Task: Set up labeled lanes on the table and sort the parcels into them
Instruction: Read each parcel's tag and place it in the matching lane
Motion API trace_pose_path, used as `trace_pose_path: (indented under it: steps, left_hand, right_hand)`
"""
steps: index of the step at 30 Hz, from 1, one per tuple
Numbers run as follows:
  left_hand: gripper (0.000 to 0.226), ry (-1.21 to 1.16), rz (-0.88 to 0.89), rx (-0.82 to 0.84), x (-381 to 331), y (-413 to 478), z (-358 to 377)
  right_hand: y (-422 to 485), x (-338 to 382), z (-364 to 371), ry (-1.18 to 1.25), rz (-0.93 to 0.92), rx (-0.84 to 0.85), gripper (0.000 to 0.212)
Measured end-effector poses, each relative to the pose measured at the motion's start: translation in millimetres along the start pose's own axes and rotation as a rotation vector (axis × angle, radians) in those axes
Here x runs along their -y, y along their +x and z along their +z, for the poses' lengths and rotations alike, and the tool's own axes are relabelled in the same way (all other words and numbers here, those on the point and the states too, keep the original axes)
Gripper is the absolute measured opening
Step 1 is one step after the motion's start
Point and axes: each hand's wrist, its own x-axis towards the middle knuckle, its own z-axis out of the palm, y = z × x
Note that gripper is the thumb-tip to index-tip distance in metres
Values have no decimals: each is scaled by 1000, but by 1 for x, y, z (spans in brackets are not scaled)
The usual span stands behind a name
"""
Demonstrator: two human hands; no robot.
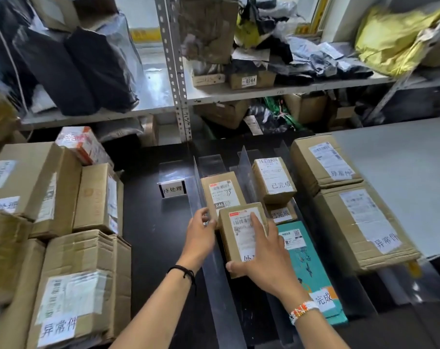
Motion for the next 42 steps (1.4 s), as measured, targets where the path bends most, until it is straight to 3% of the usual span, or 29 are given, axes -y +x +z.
trace_pose_path:
  steps: [11, 18, 27, 35, 42]
  left_hand:
    - [41, 60, -15, 5, 10, 2, -2]
    - [40, 89, -16, 3, 10, 4, -4]
    - [42, 107, -8, 17, 10, 4, -10]
    - [49, 110, 58, -79, -3, -1, -67]
    - [45, 37, 190, -303, -29, -10, -154]
  right_hand:
    - [-8, -8, 20, 6, 49, 119, 133]
    - [23, -28, 54, 199, 89, 199, 72]
    - [25, -27, 54, 139, 86, 127, 72]
    - [28, 57, 15, 90, -164, -182, 73]
    - [24, 180, 21, 178, -442, -166, 67]
